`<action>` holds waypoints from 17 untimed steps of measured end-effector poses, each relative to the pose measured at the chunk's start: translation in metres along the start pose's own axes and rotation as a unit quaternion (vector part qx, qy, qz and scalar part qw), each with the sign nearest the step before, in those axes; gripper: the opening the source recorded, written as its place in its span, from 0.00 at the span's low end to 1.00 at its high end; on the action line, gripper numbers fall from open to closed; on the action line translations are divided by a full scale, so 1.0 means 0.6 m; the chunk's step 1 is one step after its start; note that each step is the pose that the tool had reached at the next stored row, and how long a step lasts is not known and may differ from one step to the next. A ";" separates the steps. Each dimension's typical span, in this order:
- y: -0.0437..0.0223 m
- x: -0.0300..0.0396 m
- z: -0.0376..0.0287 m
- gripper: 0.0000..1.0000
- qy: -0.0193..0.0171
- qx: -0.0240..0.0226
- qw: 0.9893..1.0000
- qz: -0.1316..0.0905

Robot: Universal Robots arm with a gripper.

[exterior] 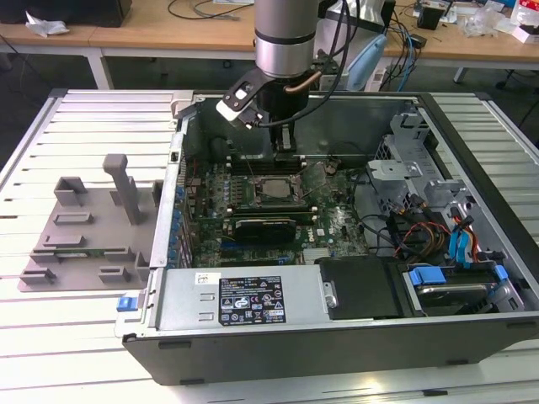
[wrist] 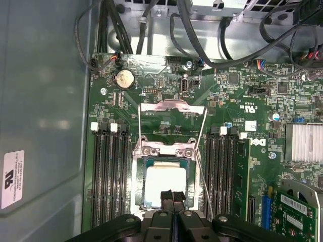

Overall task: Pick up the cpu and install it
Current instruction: 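Place the cpu into insertion slot, then close the cpu cover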

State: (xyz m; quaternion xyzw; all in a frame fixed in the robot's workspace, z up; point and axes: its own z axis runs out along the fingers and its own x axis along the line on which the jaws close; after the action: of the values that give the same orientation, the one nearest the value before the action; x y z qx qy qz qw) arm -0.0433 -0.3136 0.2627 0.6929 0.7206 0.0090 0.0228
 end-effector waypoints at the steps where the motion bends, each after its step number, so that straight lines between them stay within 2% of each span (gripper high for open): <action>1: 0.000 0.000 0.000 0.11 0.000 0.000 1.000 0.000; 12: 0.000 0.000 -0.001 0.11 0.001 0.000 1.000 0.000; 17: 0.001 0.000 -0.023 0.11 0.001 0.000 1.000 0.000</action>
State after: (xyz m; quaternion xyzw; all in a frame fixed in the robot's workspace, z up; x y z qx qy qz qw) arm -0.0433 -0.3135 0.2764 0.6929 0.7206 0.0100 0.0219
